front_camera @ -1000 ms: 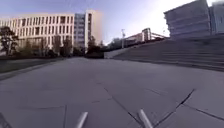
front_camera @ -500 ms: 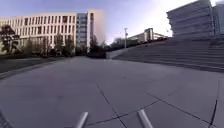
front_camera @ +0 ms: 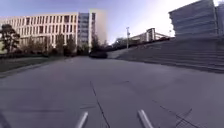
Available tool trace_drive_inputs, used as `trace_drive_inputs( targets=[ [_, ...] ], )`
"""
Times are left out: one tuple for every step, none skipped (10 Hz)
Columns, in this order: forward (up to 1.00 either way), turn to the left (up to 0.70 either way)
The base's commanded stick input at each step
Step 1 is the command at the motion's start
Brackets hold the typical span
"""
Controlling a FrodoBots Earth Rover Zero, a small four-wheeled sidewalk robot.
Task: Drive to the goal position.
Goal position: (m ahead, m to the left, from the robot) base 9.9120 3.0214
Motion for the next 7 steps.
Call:
trace_drive_inputs(
  targets=[
    [1.00, 0.20],
    [1.00, 0.00],
    [1.00, 0.00],
    [1.00, 0.00],
    [1.00, 0.00],
    [1.00, 0.00],
    [1.00, 0.00]
  ],
)
